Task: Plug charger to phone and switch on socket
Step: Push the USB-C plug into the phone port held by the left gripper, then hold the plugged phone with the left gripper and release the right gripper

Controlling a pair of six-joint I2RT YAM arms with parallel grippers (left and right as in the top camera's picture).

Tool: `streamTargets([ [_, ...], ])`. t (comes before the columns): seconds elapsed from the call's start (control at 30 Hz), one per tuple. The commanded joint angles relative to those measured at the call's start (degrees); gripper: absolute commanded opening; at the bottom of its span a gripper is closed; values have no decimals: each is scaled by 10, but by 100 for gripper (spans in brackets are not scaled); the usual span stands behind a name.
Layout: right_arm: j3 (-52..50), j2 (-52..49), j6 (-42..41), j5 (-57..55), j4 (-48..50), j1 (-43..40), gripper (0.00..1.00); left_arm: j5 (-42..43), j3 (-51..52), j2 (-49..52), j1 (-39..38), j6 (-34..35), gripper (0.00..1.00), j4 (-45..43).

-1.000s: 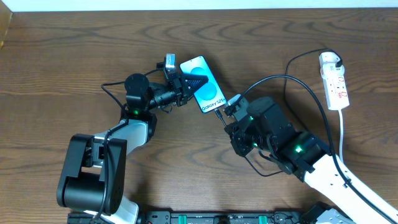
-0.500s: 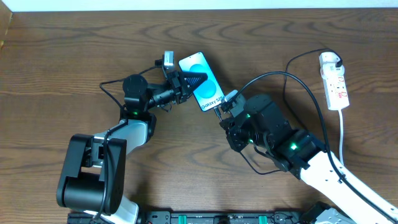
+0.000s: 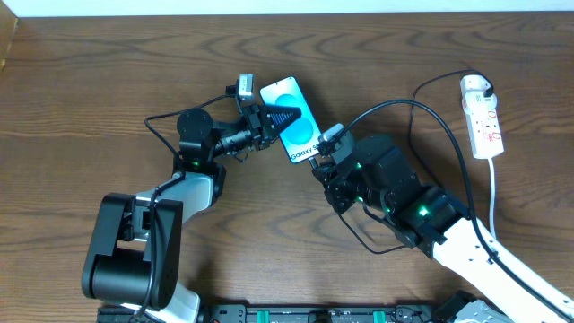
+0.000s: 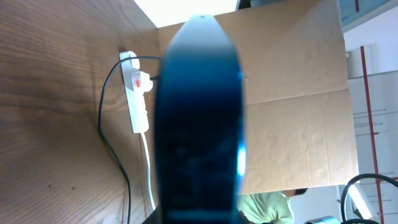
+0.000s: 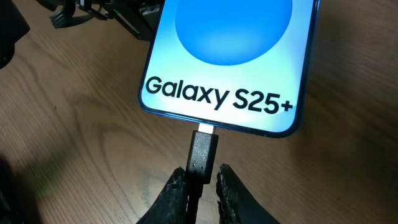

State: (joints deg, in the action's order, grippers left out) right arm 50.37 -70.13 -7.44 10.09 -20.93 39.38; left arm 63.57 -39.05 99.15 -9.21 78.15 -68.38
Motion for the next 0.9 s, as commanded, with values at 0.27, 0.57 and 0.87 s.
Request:
streamTargets([
  [0.27, 2, -3, -33, 14, -30, 5, 11, 18, -13, -3, -2, 0, 7, -10],
  [0.57, 2, -3, -33, 14, 7, 5, 1, 30, -13, -3, -2, -8, 7, -10],
  [0.87, 2, -3, -55, 14, 80, 4, 1, 69, -13, -3, -14, -26, 7, -66],
])
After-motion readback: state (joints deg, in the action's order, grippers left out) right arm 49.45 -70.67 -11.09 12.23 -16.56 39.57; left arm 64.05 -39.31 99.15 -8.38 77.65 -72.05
